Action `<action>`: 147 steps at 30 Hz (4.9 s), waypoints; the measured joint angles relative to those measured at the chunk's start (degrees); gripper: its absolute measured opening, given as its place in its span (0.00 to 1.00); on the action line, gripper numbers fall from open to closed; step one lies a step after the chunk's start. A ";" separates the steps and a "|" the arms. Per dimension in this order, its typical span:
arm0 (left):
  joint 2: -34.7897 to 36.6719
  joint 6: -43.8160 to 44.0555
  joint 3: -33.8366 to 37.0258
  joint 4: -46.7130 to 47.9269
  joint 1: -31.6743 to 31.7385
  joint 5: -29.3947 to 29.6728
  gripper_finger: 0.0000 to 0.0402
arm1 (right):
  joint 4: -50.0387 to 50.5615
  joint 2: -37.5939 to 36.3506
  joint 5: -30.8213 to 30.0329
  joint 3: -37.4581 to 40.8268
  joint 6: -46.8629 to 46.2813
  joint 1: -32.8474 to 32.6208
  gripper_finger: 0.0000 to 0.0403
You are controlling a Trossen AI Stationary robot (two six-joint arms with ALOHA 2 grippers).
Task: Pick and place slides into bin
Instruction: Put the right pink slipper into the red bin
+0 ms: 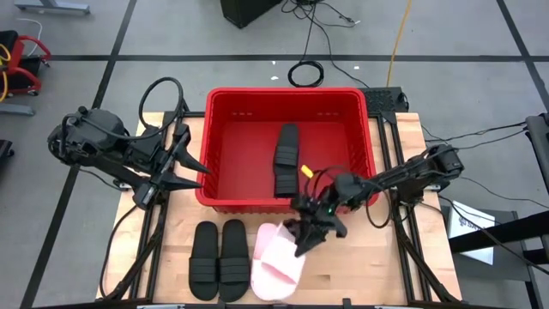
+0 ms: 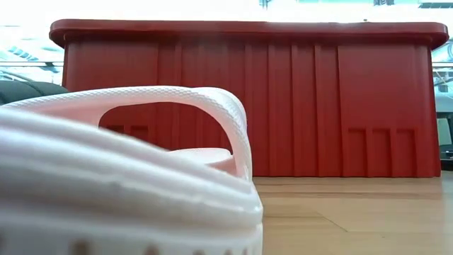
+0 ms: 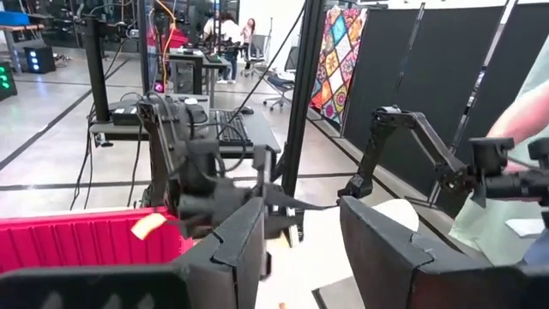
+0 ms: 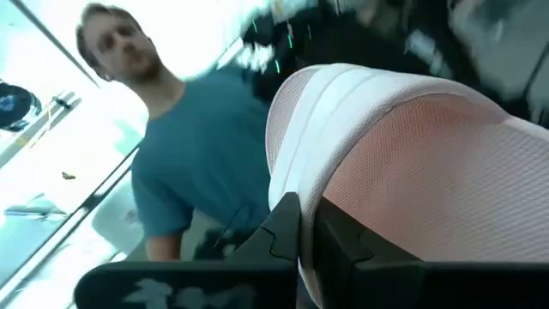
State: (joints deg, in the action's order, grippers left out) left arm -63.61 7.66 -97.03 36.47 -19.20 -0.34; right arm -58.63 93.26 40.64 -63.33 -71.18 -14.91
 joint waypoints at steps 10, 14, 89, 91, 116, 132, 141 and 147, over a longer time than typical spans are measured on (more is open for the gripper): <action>0.00 1.46 0.00 -3.31 0.00 0.84 0.38 | 0.16 -5.56 -20.60 -5.01 27.81 6.85 0.02; 0.10 1.61 0.00 -6.46 0.00 0.85 0.38 | 1.21 -6.43 -29.17 -8.16 41.80 10.34 0.02; 7.80 -4.13 -0.02 -4.49 18.40 15.28 0.38 | 90.64 29.44 40.81 -50.88 69.88 41.71 0.02; 7.76 -3.96 -0.02 -4.45 18.40 15.21 0.38 | 88.92 30.71 40.84 -50.88 69.32 40.79 0.02; 7.76 -1.31 -0.02 -3.15 18.36 12.32 0.38 | 102.19 38.96 19.91 -50.82 86.41 39.37 0.02; 7.76 -1.38 -0.02 -3.09 18.38 12.28 0.38 | 119.35 38.48 13.62 -50.91 97.51 39.58 0.02; 7.76 -1.36 -0.02 -2.82 18.38 12.17 0.38 | 114.61 36.59 14.40 -50.73 92.42 39.16 0.14; 7.76 -1.45 0.00 -1.85 18.36 12.15 0.38 | 113.97 34.33 14.64 -50.73 90.26 39.18 0.29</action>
State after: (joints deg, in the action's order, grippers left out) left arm -55.86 6.21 -97.04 34.62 -0.84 11.82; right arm 55.34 127.59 55.28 -114.06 19.08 24.27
